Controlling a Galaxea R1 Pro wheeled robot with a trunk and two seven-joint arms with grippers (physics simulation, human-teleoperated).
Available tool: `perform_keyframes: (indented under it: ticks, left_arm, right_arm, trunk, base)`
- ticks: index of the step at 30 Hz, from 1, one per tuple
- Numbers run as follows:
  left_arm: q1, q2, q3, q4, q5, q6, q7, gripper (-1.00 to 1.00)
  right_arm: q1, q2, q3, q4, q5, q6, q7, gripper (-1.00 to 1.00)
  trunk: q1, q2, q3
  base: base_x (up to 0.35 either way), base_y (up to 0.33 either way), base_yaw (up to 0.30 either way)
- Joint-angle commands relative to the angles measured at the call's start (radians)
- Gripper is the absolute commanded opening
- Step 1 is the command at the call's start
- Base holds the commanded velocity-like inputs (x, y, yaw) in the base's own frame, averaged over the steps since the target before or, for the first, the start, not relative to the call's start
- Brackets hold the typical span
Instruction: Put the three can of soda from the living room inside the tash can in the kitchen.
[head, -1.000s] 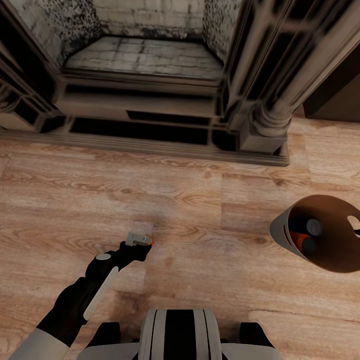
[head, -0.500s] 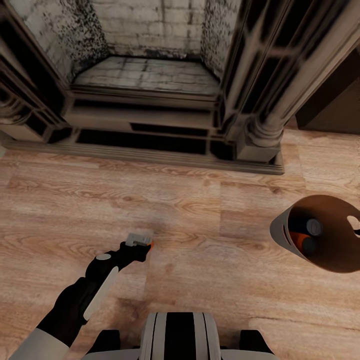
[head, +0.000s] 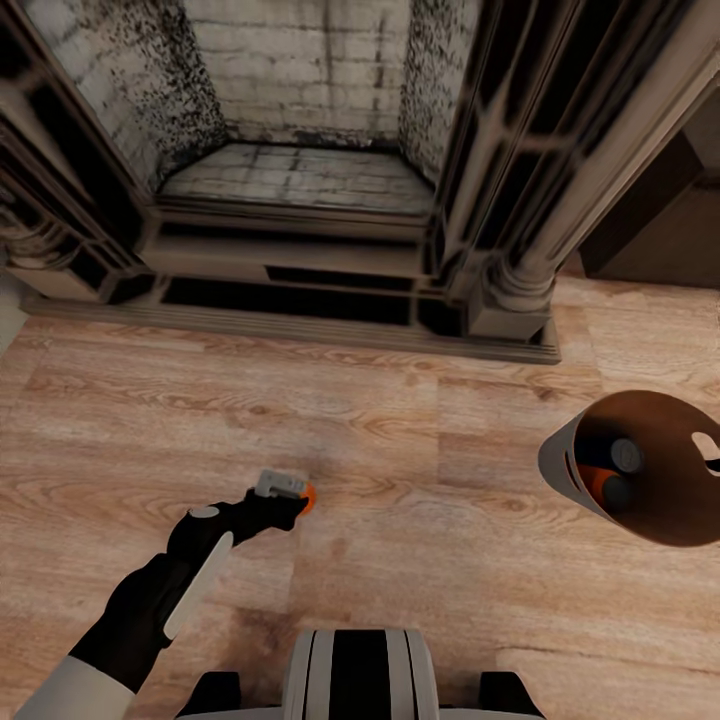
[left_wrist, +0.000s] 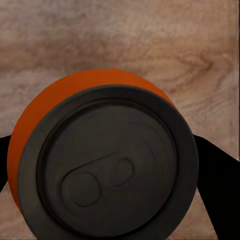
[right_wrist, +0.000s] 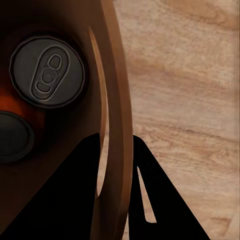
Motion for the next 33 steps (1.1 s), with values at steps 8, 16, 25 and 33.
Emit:
perform_keyframes:
  ticks: [8,16,25,33]
  left_arm:
    - [-0.011,0.005,0.007,-0.123,0.006,0.242,-0.13,-1.0]
    - [-0.019,0.059,0.232,-0.137,0.0,0.264,-0.432,-1.0]
    - [-0.124,0.107,0.25,-0.041,0.005,0.283,-0.611,-1.0]
    - [-0.204,0.181,0.253,0.11,0.012,0.302,-0.987,-1.0]
  right_arm:
    - [0.003,0.003,0.003,-0.001,-0.014,0.002,0.003,-1.0]
    - [0.002,0.054,0.009,-0.002,-0.019,0.002,0.003,-1.0]
    - [0.001,0.166,0.075,-0.002,-0.021,0.002,0.015,-1.0]
    - [0.001,0.264,0.153,-0.003,-0.013,0.002,0.028,-1.0]
  trunk:
    - [-0.031,0.056,0.025]
    - [-0.061,0.112,0.05]
    - [-0.096,0.175,0.078]
    - [-0.127,0.231,0.104]
  base:
    - [0.0,0.0,0.0]
    - [0.0,0.0,0.0]
    - [0.0,0.0,0.0]
    - [0.0,0.0,0.0]
